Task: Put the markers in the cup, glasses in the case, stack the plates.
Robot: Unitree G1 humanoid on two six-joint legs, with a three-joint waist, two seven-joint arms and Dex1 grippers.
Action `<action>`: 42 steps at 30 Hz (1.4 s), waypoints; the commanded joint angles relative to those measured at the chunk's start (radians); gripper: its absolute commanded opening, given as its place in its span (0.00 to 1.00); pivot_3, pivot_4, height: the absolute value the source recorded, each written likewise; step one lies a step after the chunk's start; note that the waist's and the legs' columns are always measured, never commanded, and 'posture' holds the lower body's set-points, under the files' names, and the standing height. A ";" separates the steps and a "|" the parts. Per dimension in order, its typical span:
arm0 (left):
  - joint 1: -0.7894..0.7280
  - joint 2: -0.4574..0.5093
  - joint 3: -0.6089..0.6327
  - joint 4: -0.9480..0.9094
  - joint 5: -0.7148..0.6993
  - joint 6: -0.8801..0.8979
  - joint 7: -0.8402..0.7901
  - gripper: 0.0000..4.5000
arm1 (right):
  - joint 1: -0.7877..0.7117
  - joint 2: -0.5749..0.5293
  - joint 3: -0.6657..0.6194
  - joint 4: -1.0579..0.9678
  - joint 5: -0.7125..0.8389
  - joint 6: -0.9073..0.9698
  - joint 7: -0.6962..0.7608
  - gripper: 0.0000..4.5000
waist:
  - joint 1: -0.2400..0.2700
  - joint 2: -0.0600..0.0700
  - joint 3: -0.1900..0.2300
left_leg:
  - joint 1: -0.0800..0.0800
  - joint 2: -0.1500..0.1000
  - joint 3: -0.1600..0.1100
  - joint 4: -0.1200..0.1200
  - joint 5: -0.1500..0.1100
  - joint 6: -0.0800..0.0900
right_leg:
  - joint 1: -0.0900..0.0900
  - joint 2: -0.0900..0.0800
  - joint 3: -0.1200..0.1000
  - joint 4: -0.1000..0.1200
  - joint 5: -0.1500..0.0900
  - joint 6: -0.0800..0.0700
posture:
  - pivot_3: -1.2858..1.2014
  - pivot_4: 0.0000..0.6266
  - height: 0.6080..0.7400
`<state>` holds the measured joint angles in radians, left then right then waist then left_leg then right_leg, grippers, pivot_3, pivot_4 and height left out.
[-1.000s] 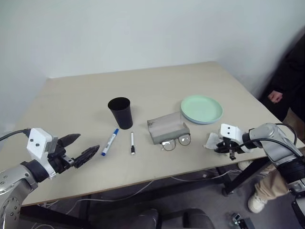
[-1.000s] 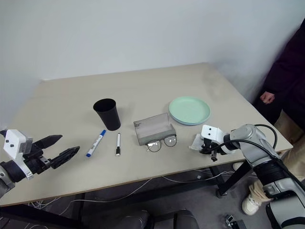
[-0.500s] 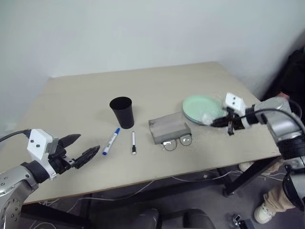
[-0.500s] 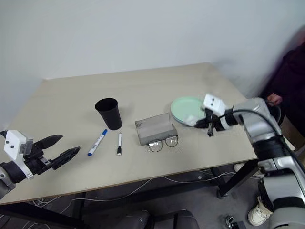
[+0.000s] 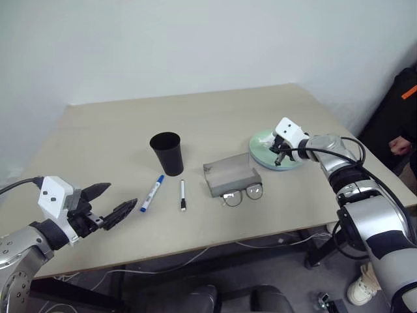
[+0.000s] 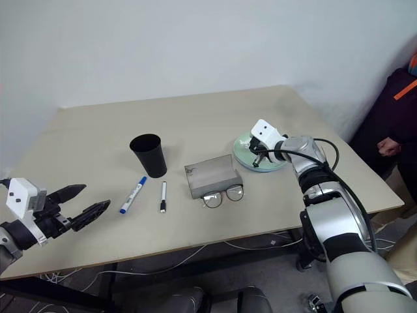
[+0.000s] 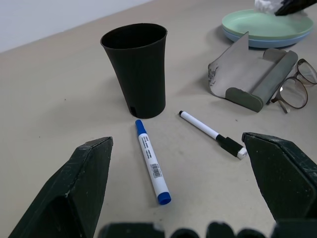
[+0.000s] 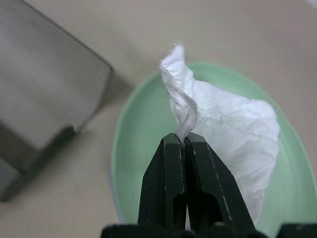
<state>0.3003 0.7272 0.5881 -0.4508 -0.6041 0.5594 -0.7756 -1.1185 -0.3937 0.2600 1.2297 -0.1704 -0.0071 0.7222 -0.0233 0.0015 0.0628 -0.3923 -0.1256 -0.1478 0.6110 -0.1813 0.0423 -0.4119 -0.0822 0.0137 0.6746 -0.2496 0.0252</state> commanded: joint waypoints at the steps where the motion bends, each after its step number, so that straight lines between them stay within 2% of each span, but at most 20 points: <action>1: 0.003 -0.005 0.020 -0.046 -0.010 -0.015 0.013 1.00 | -0.064 0.000 -0.009 0.030 -0.042 -0.057 -0.087 0.10 | -0.001 0.000 0.000 | 0.000 0.000 0.000 0.000 0.000 0.000 | 0.000 0.000 0.000 0.000 0.000 0.000 | 0.52 0.00 1.00; 4: 0.007 -0.012 0.015 -0.056 -0.005 -0.011 0.026 1.00 | -0.082 -0.005 -0.022 0.043 -0.052 -0.069 -0.120 0.28 | -0.002 0.001 0.000 | 0.002 0.001 0.000 -0.001 0.000 0.000 | 0.001 0.001 0.001 0.000 -0.001 0.001 | 0.52 0.00 1.00; 7: -0.001 -0.012 -0.002 -0.057 0.002 -0.009 0.036 1.00 | -0.101 -0.017 -0.063 0.022 -0.010 -0.058 -0.033 0.51 | -0.002 0.001 0.000 | 0.004 0.001 0.000 -0.001 0.000 0.000 | 0.002 0.002 0.001 0.001 -0.003 0.001 | 0.52 0.00 1.00; 14: -0.135 0.018 -0.132 -0.006 0.030 0.000 0.044 1.00 | -0.041 -0.073 -0.128 -0.198 0.117 0.028 0.396 0.51 | 0.002 0.002 0.000 | 0.008 0.002 -0.001 0.000 0.000 0.000 | 0.005 0.002 0.000 0.001 -0.003 0.001 | 0.52 0.00 1.00; 21: -0.378 0.026 -0.342 0.107 0.088 -0.005 0.003 1.00 | 0.151 -0.128 -0.077 -0.608 0.202 0.230 0.674 0.51 | 0.003 0.002 0.000 | 0.009 0.002 -0.001 0.000 0.000 0.000 | 0.006 0.001 0.000 0.001 -0.002 0.004 | 0.52 0.00 1.00; 25: -0.529 0.009 -0.466 0.220 0.143 -0.041 -0.044 1.00 | 0.207 -0.131 -0.055 -0.720 0.213 0.290 0.698 0.51 | 0.000 0.002 0.000 | 0.005 0.002 0.000 0.001 0.000 -0.001 | 0.004 0.001 0.000 0.001 -0.001 0.006 | 0.52 0.00 1.00; 32: -0.670 -0.056 -0.623 0.342 0.193 -0.077 -0.128 1.00 | 0.282 -0.175 -0.038 -0.910 0.280 0.410 0.786 0.51 | 0.004 0.001 0.000 | 0.002 0.001 0.000 0.002 0.000 0.000 | 0.002 0.000 -0.001 0.000 0.000 0.007 | 0.52 0.00 1.00; 37: -0.766 -0.139 -0.767 0.463 0.253 -0.114 -0.220 1.00 | 0.318 -0.222 -0.041 -1.019 0.336 0.474 0.827 0.51 | 0.006 0.000 0.000 | -0.002 -0.001 -0.001 0.006 0.000 0.000 | 0.001 -0.001 -0.001 0.000 0.002 0.010 | 0.52 0.00 1.00; 42: -0.854 -0.220 -0.854 0.580 0.301 -0.147 -0.289 1.00 | 0.349 -0.272 -0.033 -1.072 0.358 0.491 0.837 0.51 | 0.005 -0.001 0.000 | -0.003 -0.001 -0.001 0.011 0.000 0.001 | 0.003 -0.002 -0.002 0.000 0.003 0.011 | 0.52 0.00 1.00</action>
<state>-0.5175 0.5117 -0.2608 0.1248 -0.3184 0.4386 -1.0428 -0.7626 -0.6502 0.2356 0.1975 0.1639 0.4791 1.5494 -0.0184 0.0009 0.0629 -0.3955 -0.1262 -0.1490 0.6221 -0.1816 0.0435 -0.4089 -0.0840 0.0118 0.6744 -0.2469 0.0368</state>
